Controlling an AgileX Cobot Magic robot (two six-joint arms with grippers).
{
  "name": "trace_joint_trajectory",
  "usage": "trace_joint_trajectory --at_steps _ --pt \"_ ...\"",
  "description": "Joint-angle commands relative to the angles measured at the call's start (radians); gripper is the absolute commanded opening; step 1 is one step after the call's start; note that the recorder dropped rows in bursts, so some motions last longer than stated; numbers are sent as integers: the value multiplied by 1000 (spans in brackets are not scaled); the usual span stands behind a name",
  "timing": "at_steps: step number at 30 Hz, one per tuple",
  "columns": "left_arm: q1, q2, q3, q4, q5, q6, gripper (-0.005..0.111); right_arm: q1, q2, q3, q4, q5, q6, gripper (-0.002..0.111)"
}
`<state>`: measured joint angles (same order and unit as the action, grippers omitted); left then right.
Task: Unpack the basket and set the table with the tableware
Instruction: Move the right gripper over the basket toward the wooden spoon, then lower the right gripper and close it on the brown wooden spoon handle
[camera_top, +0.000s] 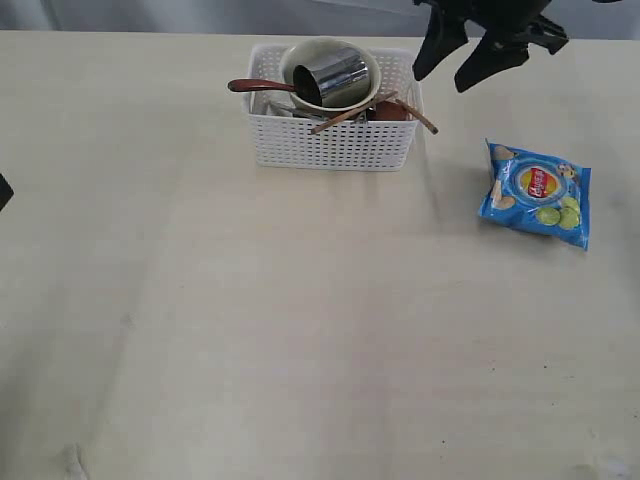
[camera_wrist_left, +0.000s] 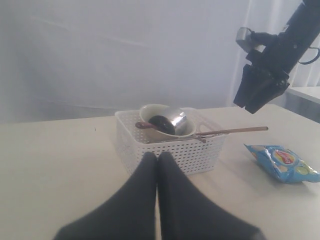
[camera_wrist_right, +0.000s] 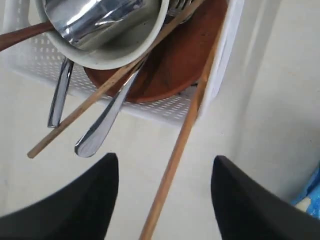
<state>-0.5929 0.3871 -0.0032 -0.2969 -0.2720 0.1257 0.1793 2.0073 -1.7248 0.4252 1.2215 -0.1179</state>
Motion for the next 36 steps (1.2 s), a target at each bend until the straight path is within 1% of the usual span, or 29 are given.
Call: trace_joint_trajectory --at_steps 1,5,9,11,13,15,18,22,25,28,32,33,36 --pt "2 -4 3 4 -2 1 0 35 13 -7 -26 0 28 54" --pt "2 -4 3 4 -2 1 0 72 19 -31 -32 0 -10 54" --pt "2 -4 3 4 -2 1 0 119 45 -129 -43 0 -25 54" --pt "2 -4 3 4 -2 1 0 140 71 -185 -12 -7 -102 54" --pt "2 -4 3 4 -2 1 0 152 91 -216 65 -30 -225 53" --pt "2 -4 3 4 -2 1 0 152 99 -220 130 -60 -347 53" --pt "2 -4 3 4 -2 1 0 152 104 -220 179 -84 -500 53" --pt "2 -4 3 -3 -2 1 0 160 111 -220 178 -115 -590 53" --pt "2 -4 3 -3 -2 1 0 185 131 -220 172 -129 -597 53" --pt "2 -4 3 -3 -2 1 0 241 147 -220 127 -149 -676 53" --pt "2 -4 3 -3 -2 1 0 321 152 -222 -4 -231 -749 53" --pt "2 -4 3 -3 -2 1 0 332 152 -222 -16 -251 -776 53" --pt "2 -4 3 -3 -2 1 0 346 155 -222 -3 -307 -960 53"
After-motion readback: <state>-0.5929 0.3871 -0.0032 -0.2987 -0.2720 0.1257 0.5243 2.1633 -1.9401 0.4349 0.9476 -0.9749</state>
